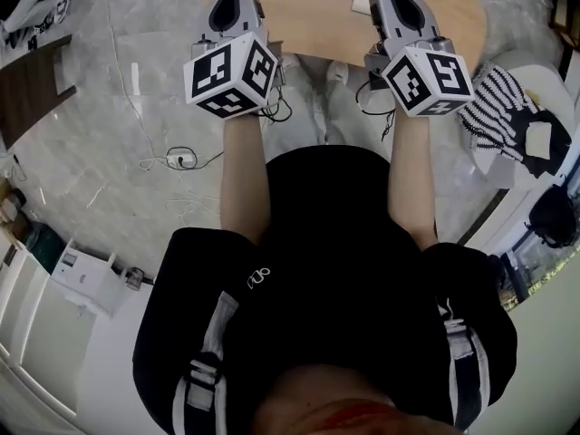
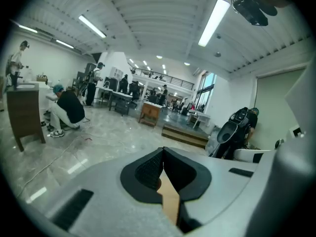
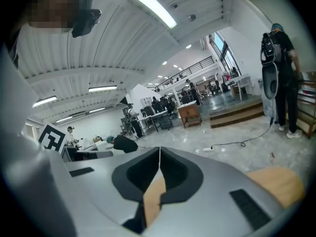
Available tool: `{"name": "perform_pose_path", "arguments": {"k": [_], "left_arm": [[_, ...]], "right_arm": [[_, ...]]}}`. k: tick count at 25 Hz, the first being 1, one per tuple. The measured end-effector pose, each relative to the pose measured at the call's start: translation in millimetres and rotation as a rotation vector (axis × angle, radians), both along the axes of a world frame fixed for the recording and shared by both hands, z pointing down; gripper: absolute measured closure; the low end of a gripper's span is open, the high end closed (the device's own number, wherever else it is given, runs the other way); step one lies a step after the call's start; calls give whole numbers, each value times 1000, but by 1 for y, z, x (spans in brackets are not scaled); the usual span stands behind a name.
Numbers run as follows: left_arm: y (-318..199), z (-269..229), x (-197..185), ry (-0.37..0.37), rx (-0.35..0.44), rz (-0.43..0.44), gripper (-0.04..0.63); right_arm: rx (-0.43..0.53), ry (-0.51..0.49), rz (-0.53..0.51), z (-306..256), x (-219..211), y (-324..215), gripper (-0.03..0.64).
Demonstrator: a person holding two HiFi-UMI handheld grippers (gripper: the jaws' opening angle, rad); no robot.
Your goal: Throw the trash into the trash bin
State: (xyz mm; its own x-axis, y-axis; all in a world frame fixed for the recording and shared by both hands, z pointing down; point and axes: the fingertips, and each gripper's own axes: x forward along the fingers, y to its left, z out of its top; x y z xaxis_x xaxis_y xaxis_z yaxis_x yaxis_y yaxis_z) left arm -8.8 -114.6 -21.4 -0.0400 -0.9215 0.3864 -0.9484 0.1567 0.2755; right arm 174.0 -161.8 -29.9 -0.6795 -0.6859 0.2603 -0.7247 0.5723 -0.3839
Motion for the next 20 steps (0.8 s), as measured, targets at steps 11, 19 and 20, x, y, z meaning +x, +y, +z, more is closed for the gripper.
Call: {"name": "perform_pose_path", "arguments": {"k": [11, 19, 20], "left_arm": [[18, 75, -30, 42, -123, -36, 588], [16, 125, -41, 92, -178, -51, 588], [15, 132, -41, 102, -184, -50, 588]], "right_arm": [[-83, 102, -85, 65, -41, 0, 604], [-138, 178, -138, 112, -63, 0, 604], [-145, 188, -146, 118, -65, 0, 604]]}}
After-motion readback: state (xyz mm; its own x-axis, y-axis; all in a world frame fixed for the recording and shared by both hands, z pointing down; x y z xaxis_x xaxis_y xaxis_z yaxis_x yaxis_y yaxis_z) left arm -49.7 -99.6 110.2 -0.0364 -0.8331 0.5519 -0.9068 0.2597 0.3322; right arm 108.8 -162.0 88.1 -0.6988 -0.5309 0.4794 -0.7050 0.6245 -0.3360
